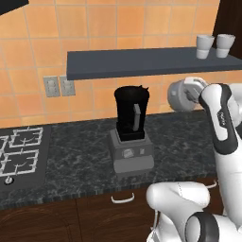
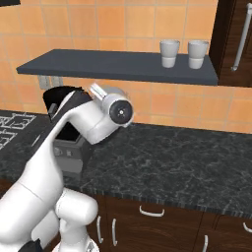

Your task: Close the lid blender by securely placing the lid on top.

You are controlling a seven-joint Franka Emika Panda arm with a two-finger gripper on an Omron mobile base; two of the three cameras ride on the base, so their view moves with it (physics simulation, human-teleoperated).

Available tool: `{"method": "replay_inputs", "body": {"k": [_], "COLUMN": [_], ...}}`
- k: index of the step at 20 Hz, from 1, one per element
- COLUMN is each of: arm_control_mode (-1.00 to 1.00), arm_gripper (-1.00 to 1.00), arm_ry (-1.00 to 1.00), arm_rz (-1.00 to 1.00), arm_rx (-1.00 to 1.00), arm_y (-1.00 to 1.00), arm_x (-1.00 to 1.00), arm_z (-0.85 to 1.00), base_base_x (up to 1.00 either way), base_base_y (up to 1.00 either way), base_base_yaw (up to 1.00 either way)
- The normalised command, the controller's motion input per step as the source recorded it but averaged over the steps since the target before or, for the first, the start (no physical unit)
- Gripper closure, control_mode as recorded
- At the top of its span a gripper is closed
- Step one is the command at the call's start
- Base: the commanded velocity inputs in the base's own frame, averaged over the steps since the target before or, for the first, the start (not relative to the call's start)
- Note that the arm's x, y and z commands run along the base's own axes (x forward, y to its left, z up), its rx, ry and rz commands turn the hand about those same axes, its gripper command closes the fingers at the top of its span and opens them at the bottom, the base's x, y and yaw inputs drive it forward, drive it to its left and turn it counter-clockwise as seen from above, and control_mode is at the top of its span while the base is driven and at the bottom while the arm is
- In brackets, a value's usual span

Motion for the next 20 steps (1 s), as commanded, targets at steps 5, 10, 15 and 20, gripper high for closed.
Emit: {"method": "replay_inputs", "body": {"k": [5,10,15,20], "arm_control_mode": [-1.0,-1.0,-1.0,-1.0], "arm_gripper": [1.0,1.0,1.0,1.0], "arm_ry": [0.25,0.41,0.14,-0.09], "arm_rz": [0.0,0.0,-0.04,0.01], "arm_rx": [-0.04,-0.29,-0.12,0.16], "arm_y": [1.0,0.81,0.09,-0.04], "arm_x": [0.0,0.07,0.12,-0.03], "arm_z": [1.0,1.0,0.39,0.51], "base_base_x": [0.0,0.0,0.0,0.0], "base_base_y": [0.0,0.0,0.0,0.0], "base_base_yaw": [0.0,0.0,0.0,0.0]}}
